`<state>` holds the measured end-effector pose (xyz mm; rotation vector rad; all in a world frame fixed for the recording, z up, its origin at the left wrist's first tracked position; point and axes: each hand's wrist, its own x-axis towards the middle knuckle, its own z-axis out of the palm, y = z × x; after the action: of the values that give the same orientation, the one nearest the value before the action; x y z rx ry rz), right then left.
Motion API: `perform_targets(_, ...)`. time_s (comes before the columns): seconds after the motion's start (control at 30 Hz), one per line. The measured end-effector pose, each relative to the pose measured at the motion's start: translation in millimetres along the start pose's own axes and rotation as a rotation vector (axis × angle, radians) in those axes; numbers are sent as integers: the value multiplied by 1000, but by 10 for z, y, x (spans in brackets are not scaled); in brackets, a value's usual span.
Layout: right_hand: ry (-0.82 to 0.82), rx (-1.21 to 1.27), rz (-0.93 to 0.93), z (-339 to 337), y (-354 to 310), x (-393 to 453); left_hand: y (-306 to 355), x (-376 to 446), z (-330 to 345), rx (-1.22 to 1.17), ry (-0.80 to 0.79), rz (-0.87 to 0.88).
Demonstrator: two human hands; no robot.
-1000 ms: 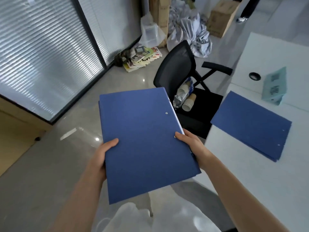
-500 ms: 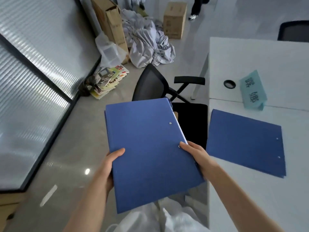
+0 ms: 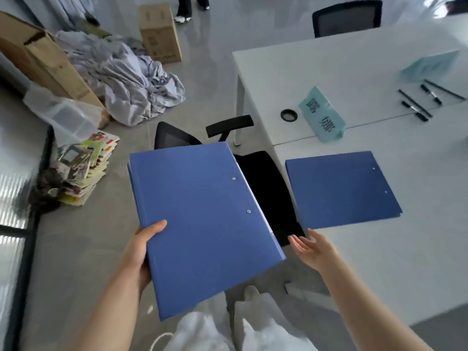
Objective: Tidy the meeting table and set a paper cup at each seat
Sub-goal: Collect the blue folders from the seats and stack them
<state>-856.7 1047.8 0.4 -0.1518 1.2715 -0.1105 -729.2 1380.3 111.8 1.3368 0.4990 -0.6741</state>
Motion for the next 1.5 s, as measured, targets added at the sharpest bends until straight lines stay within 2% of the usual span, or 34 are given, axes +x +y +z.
perform_targets(0.13,52,186,-21,47,-137,151,107,185,108,19,-11,11)
perform_targets(0.33,30,398,11,147,-243,284,120,373,227,24,-5,-9)
perform_targets(0.7,230,72,-128,-60,-43,203,131,386,303,41,-37,-31)
perform_targets(0.83,238,-34,-150,-208,-1,139,138,376,315,46,-39,-33)
perform_targets(1.0,284,-121,-448,-208,-89,62,105,431,310,63,-55,-55)
perform_targets(1.1,204,-22,-579,-241,-130,-102,85,473,356,66,-88,-58)
perform_targets(1.2,-4,128,-641,-309,-111,-345,67,508,409,60,-109,-54)
perform_targets(1.33,-232,212,-644,-499,-20,-645,55,524,550,66,-131,-45)
perform_targets(1.5,-401,61,-578,-679,-13,-888,44,533,747,49,-180,-55)
